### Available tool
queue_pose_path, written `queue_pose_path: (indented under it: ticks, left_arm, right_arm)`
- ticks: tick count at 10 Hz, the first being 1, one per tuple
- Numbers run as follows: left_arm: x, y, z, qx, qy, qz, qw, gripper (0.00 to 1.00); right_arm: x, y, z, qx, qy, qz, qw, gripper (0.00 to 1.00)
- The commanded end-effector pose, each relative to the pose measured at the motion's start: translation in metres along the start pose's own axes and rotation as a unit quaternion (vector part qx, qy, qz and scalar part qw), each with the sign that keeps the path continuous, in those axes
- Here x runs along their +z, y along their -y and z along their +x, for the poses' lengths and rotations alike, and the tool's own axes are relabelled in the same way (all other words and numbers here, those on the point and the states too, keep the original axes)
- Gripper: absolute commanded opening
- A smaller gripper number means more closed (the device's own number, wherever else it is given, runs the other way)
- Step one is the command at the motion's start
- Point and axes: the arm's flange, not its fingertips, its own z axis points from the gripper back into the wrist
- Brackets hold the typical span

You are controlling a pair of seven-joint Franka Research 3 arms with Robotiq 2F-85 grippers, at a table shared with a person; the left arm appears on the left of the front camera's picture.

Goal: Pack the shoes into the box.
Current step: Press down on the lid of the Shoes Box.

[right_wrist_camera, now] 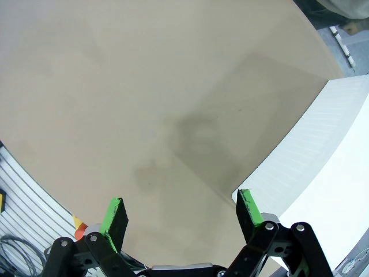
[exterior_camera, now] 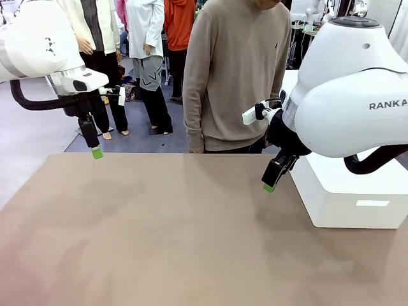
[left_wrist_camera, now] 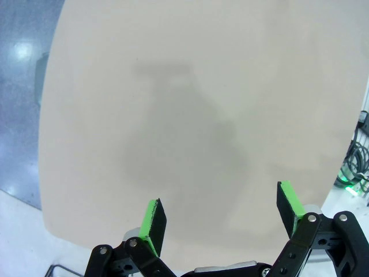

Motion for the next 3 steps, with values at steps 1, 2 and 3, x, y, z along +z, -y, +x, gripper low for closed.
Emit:
queue_pose_path:
  ticks: [1, 2, 3]
  left_arm:
    - [0.0019, -0.0001, -0.0028, -0.008, 0.009, -0.006, 1.0, 1.0]
    - [0.0019, -0.0001, -0.0028, -0.008, 0.009, -0.006, 1.0, 1.0]
    - [0.0019, -0.0001, -0.0028, -0.008, 0.009, -0.006, 1.0, 1.0]
  right_arm:
    - [0.0016, 0.0013, 0.0011, 0.0, 0.001, -0.001, 1.0, 1.0]
    - [0.0016, 0.0013, 0.0011, 0.0, 0.001, -0.001, 1.0, 1.0]
    - [0.0016, 0.0013, 0.0011, 0.0, 0.001, -0.001, 1.0, 1.0]
